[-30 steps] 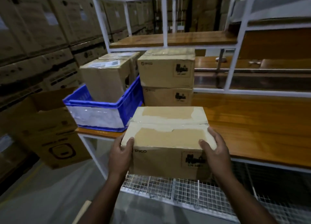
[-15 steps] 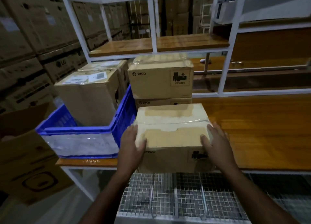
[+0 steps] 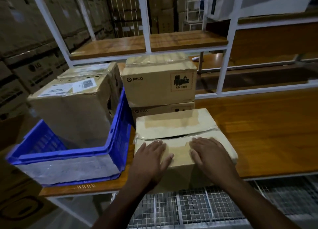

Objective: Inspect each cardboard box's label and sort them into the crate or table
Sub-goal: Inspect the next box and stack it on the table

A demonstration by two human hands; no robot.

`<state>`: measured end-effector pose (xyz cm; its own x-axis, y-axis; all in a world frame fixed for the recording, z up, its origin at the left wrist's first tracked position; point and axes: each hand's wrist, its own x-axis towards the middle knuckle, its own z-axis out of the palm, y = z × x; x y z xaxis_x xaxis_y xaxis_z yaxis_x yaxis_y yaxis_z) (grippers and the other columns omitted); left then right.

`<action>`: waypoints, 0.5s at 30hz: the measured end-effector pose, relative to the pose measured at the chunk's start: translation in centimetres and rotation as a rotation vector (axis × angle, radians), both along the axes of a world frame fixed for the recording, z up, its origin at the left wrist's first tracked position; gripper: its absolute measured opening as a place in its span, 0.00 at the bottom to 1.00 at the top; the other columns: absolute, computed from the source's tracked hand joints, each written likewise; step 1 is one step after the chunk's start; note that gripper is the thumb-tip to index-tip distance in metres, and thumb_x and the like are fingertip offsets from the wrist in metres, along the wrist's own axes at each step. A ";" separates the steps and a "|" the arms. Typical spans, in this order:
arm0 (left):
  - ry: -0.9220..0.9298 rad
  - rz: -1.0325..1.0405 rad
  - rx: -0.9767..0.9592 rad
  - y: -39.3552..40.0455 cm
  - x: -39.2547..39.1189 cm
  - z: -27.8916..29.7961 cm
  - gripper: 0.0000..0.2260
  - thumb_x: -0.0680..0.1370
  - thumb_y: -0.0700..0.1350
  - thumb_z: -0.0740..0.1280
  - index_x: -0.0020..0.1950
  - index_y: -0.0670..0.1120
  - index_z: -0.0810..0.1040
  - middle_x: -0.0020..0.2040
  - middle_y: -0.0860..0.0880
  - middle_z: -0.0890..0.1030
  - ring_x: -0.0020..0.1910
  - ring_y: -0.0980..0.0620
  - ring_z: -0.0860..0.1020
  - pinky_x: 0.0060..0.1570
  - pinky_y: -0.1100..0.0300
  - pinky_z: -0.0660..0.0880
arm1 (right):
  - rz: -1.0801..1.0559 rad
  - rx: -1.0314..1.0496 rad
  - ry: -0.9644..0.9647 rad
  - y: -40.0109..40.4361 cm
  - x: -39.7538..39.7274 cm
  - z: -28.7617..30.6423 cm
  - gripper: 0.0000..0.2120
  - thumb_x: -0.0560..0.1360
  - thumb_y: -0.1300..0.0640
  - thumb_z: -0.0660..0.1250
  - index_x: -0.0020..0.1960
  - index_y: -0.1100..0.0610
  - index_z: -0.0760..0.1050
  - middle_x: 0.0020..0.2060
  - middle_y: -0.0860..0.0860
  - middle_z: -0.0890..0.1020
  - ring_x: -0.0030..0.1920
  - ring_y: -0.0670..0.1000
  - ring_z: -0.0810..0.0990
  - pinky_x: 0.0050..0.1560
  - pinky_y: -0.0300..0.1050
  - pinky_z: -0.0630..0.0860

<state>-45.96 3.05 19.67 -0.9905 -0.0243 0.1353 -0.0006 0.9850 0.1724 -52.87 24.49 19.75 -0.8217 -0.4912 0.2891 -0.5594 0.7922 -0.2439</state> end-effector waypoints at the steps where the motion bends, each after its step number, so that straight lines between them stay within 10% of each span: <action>1: -0.002 0.002 0.010 0.0 -0.1 0.2 0.29 0.82 0.65 0.49 0.78 0.52 0.64 0.79 0.53 0.65 0.77 0.57 0.60 0.77 0.57 0.50 | 0.006 0.028 -0.018 -0.2 -0.2 0.3 0.19 0.81 0.45 0.56 0.70 0.48 0.72 0.70 0.46 0.73 0.71 0.44 0.67 0.75 0.46 0.52; 6: -0.029 0.051 0.059 0.2 -1.1 1.2 0.37 0.79 0.71 0.49 0.83 0.52 0.49 0.83 0.53 0.48 0.79 0.53 0.55 0.75 0.54 0.55 | 0.096 0.219 -0.126 -1.5 -2.0 1.7 0.32 0.81 0.39 0.46 0.80 0.51 0.46 0.80 0.48 0.44 0.79 0.48 0.40 0.78 0.54 0.40; 15: -0.029 0.105 -0.092 0.6 -4.1 1.9 0.33 0.78 0.71 0.45 0.74 0.54 0.70 0.73 0.53 0.72 0.73 0.51 0.63 0.71 0.48 0.60 | 0.186 0.287 -0.229 -2.0 -4.5 2.4 0.34 0.80 0.35 0.46 0.80 0.51 0.50 0.79 0.48 0.52 0.79 0.47 0.48 0.78 0.55 0.39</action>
<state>-50.10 3.67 21.59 -0.9867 -0.1172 0.1126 -0.1086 0.9909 0.0800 -57.35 22.47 22.12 -0.7387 -0.6713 -0.0615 -0.6561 0.7369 -0.1628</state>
